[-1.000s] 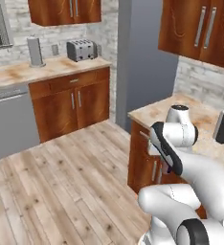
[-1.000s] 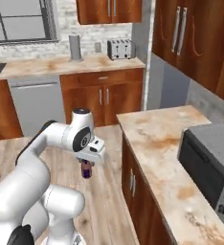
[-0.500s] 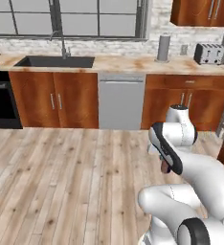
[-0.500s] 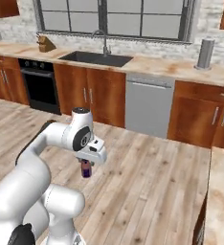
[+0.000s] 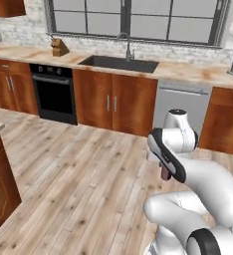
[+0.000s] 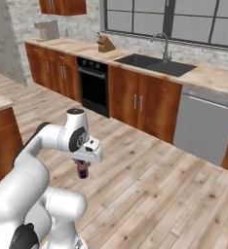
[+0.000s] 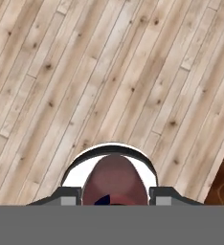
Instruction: There is a wine glass and glass cup on the dining counter. Place the wine bottle next to the wine glass and the juice bottle next to the glass cup.
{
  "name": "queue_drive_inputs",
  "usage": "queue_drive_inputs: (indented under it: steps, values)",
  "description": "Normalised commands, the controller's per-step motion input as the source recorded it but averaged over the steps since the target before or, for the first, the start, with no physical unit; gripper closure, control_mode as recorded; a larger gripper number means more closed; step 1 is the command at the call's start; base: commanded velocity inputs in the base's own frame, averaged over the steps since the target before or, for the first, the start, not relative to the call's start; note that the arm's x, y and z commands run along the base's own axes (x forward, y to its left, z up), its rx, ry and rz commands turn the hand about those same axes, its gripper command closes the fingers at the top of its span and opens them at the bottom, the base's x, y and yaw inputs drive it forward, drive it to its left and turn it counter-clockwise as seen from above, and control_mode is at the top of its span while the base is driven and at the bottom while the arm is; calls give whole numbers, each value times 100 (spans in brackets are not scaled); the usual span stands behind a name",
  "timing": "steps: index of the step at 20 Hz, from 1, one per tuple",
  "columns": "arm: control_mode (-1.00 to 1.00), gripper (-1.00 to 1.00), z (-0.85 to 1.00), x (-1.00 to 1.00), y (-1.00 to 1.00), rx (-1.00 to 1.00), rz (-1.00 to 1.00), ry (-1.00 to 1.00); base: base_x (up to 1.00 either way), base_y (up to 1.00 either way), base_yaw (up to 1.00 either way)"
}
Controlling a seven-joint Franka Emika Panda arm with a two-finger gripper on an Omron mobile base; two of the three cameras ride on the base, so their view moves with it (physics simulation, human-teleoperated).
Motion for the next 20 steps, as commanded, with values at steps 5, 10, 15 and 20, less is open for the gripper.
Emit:
queue_drive_inputs:
  steps: [5, 10, 15, 20]
  values:
    - [100, 100, 0, 0, 0, 0, 0, 0, 81, -11, 28]
    - [100, 100, 0, 0, 0, 0, 0, 0, 76, -5, 39]
    - [100, 100, 0, 0, 0, 0, 0, 0, 66, 0, 57]
    - [100, 100, 0, 0, 0, 0, 0, 0, 70, -1, 52]
